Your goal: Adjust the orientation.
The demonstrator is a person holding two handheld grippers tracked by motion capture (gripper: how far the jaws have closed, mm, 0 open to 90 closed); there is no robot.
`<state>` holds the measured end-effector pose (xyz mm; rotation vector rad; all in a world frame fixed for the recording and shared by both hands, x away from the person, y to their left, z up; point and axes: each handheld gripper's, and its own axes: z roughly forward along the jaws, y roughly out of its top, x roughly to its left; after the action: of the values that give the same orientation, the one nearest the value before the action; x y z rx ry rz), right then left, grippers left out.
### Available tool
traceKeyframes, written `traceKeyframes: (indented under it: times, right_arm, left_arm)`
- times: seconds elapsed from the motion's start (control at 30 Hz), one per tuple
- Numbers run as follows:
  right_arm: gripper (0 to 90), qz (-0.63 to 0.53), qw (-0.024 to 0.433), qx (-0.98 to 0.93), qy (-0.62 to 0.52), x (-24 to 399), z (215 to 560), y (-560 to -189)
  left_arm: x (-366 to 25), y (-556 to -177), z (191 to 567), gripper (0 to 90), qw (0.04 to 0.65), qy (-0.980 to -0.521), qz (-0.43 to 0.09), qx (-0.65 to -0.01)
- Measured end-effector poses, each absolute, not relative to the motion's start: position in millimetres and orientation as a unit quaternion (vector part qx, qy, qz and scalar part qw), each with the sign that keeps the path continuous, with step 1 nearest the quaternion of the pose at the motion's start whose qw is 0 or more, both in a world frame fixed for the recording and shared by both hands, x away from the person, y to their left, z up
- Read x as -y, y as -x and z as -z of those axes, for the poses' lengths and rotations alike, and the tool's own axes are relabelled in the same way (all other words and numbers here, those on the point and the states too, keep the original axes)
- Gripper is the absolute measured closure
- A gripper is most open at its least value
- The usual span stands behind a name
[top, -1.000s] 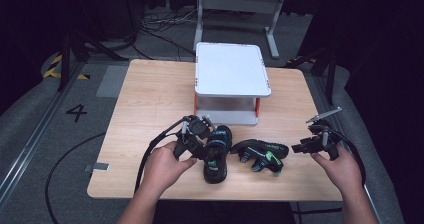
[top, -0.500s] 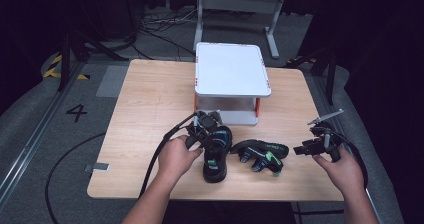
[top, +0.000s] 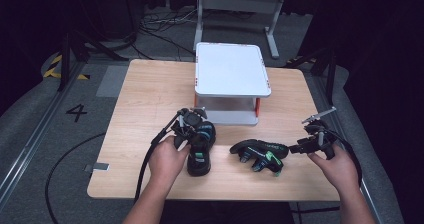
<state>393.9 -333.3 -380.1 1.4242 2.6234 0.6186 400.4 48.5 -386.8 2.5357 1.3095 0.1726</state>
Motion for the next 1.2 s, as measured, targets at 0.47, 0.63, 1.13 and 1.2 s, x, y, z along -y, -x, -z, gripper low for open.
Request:
traceKeyframes:
  times: [0.47,0.63,1.13,1.2]
  right_arm:
    - [48.0,-0.203,0.050,-0.860,-0.465,333.6,379.5,-391.1]
    - [47.8,-0.204,0.051,-0.860,-0.466,335.5,376.9,-389.9]
    - [47.7,-0.202,0.066,-0.880,-0.425,314.4,357.9,-366.6]
    - [47.7,-0.201,0.065,-0.881,-0.423,312.8,357.4,-364.8]
  left_arm:
    - [-38.8,-400.6,384.9,55.6,0.159,-0.883,-0.023,-0.440]
    - [-42.2,-397.1,372.0,47.7,0.178,-0.886,-0.030,-0.426]
    - [-107.2,-391.6,343.9,44.1,0.179,-0.879,-0.057,-0.438]
    - [-110.4,-392.1,345.8,44.1,0.176,-0.878,-0.058,-0.441]
